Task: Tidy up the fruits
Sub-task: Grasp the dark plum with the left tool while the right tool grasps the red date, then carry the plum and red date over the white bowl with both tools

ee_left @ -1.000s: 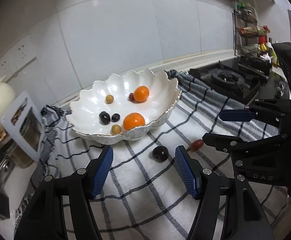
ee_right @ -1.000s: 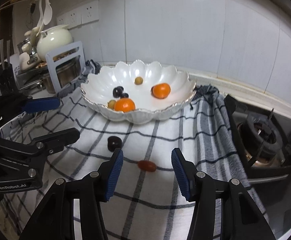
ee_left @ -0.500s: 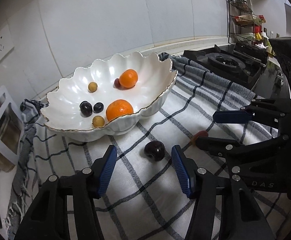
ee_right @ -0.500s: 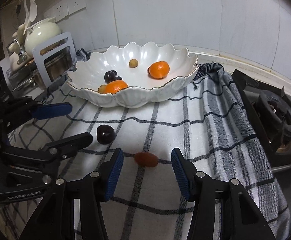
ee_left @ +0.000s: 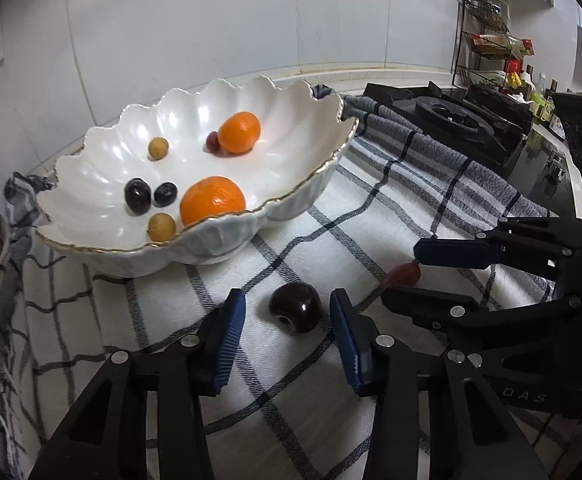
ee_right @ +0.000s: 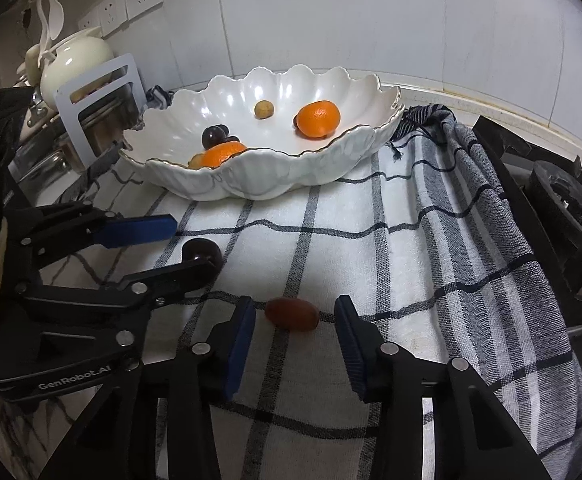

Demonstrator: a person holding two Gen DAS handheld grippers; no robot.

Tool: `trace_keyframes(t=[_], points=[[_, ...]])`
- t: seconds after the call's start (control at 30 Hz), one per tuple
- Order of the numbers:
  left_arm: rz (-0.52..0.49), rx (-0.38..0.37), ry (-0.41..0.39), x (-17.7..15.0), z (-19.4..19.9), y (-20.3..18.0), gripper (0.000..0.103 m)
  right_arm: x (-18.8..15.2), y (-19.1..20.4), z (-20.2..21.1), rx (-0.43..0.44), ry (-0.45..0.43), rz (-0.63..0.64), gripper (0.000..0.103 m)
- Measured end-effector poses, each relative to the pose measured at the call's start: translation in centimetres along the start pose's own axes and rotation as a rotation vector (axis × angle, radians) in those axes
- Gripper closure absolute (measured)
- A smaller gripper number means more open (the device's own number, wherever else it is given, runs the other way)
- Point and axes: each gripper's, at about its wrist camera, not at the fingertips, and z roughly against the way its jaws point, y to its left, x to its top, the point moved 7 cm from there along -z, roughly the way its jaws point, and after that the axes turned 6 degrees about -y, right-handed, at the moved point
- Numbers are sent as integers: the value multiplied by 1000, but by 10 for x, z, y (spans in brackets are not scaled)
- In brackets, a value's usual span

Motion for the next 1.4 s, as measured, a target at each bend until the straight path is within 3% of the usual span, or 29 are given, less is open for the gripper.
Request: trace_keyframes(t=[0.2, 0.37, 0.47, 0.97, 1.4], points=[[17, -23, 19, -2, -6, 1, 63, 0, 2, -6, 18, 17, -4, 68], [47, -32, 39, -5, -11, 1, 74, 0, 0, -8, 23, 19, -13, 73], [67, -35, 40, -5, -10, 2, 74, 0, 0, -8, 25, 18, -14, 74], [160, 55, -5, -3, 23, 3, 74, 2, 1, 12, 41, -20, 11, 74], [230, 158, -92, 12, 65, -2, 74, 22, 3, 50, 66, -114, 42, 74]])
